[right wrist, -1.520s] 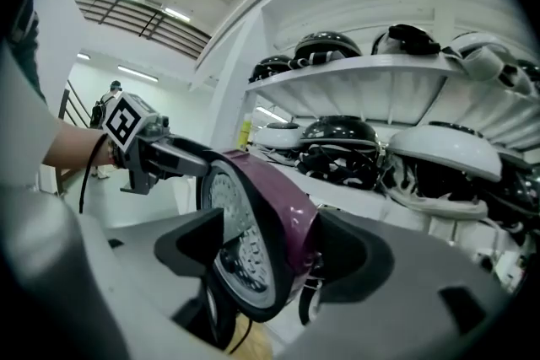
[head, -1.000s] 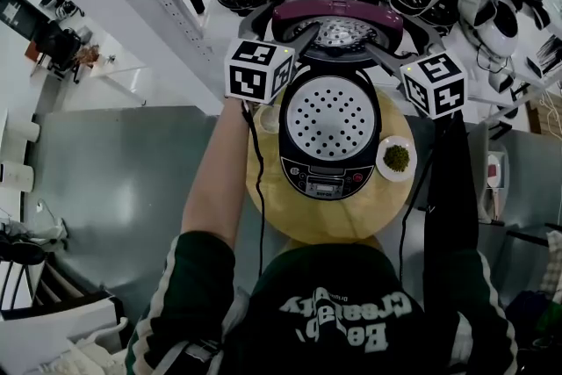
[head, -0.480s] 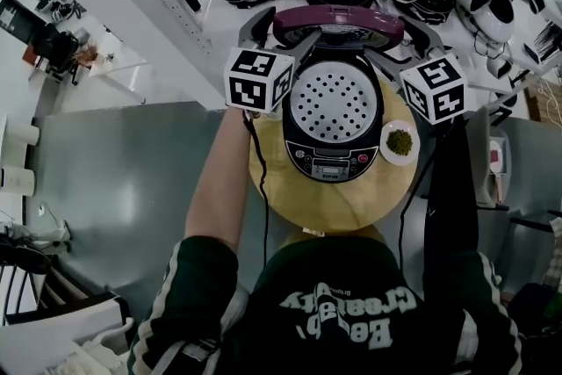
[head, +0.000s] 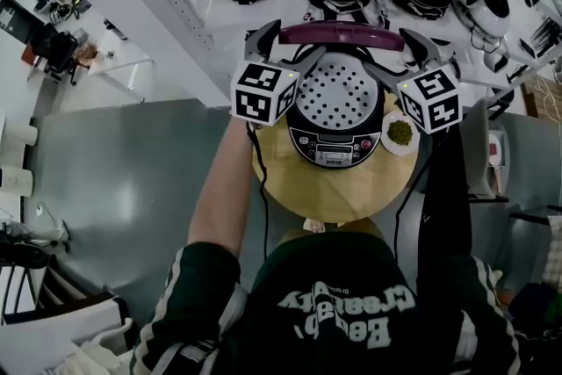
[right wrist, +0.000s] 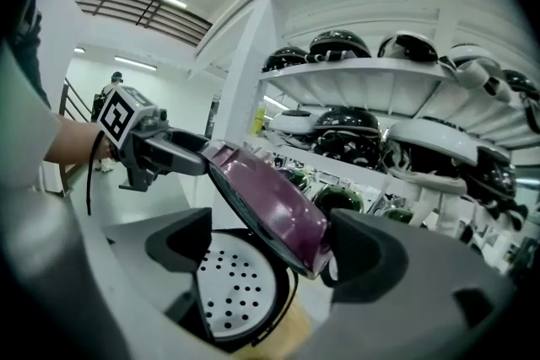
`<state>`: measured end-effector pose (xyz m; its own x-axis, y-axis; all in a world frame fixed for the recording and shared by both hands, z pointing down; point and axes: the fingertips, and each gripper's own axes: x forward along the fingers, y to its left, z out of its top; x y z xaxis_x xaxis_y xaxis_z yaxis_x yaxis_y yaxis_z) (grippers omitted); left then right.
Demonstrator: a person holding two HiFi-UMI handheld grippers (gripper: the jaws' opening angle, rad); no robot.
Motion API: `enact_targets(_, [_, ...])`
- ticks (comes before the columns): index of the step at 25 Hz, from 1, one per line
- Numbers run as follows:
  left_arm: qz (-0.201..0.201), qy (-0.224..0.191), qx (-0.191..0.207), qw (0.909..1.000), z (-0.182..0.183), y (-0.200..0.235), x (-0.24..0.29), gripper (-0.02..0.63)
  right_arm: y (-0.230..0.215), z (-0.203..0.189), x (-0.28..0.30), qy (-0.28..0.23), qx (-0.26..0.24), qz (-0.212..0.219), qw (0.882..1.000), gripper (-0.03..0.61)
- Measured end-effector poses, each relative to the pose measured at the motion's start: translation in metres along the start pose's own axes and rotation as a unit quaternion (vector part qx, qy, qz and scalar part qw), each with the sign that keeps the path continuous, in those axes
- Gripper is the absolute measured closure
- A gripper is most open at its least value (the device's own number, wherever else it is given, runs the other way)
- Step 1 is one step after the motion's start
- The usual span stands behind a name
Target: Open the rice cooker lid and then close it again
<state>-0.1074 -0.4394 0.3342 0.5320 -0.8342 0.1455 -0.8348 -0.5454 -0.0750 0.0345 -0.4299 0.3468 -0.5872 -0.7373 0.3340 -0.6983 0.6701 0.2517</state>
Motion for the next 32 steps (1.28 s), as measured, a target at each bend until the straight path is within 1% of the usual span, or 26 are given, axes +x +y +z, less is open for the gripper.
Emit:
enact_targets(5, [-0.005, 0.006, 0.011, 0.9999, -0.017, -0.014, -0.016, 0.221, 0.019, -0.013, -0.010, 0.009, 0.011, 0.009, 1.000, 0.110])
enact_targets(10, [-0.014, 0.026, 0.028, 0.9992, -0.040, -0.030, -0.030, 0.218, 0.037, -0.030, -0.020, 0.018, 0.029, 0.014, 0.999, 0.109])
enact_targets(16, [-0.020, 0.060, 0.061, 0.9962, -0.074, -0.045, -0.047, 0.216, 0.056, -0.053, -0.028, 0.027, 0.053, 0.016, 0.998, 0.127])
enact_targets(20, [-0.026, 0.075, 0.078, 0.9938, -0.090, -0.053, -0.054, 0.216, 0.065, -0.066, -0.031, 0.038, 0.055, 0.021, 0.998, 0.137])
enact_targets(22, [-0.032, 0.078, 0.074, 0.9937, -0.094, -0.055, -0.057, 0.216, 0.069, -0.070, -0.032, 0.040, 0.057, 0.020, 0.997, 0.137])
enact_targets(26, [-0.045, 0.065, 0.028, 0.9965, -0.098, -0.059, -0.063, 0.216, 0.074, -0.079, -0.032, 0.047, 0.059, 0.019, 0.997, 0.138])
enact_targets(32, [-0.050, 0.067, 0.011, 0.9964, -0.107, -0.064, -0.068, 0.216, 0.083, -0.089, -0.032, 0.059, 0.060, 0.020, 0.996, 0.141])
